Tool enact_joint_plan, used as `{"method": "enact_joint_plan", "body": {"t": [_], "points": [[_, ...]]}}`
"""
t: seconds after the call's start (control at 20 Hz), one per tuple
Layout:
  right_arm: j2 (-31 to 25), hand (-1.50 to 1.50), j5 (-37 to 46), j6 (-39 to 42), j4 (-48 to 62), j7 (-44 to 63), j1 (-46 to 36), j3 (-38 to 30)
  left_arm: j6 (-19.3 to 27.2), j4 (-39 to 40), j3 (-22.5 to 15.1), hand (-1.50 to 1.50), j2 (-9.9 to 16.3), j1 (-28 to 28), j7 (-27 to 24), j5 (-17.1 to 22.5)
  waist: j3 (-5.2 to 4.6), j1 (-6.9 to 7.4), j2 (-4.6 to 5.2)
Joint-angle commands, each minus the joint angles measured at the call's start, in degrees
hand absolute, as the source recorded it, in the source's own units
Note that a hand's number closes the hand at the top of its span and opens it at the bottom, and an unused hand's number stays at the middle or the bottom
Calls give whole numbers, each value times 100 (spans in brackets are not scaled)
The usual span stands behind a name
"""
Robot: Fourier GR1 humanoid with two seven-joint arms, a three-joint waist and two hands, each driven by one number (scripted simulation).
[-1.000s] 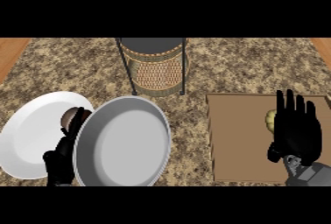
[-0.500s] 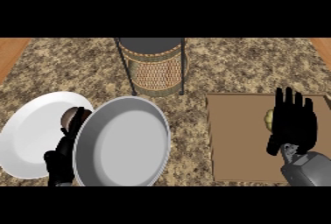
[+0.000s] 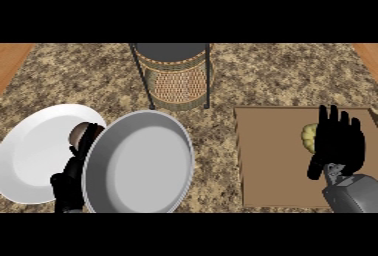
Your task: Pick the squash from the tray and place it in the tiered basket
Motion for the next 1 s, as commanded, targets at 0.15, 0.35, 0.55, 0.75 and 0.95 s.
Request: {"method": "enact_joint_plan", "body": {"t": [0.15,0.35,0.55,0.75,0.95], "points": [[42,150,85,-63,263,-130,123,-130,-154,485,-36,0,-77,120,343,71,-105,-7,89],[-60,150,168,-553,713,-726,172,-196,-23,350,-115,0,-208,180,366,-46,-101,22,95],[-126,150,320,-611,861,-1057,-5,-81,-190,585,39,0,-96,4,345,7,-104,16,103],[-137,150,874,-1008,1165,-1229,-148,240,-191,494,65,0,-97,-157,536,-14,-102,42,108],[-100,150,592,-684,1054,-1658,-695,119,-169,352,-77,0,-182,181,357,-108,-104,92,98]]}}
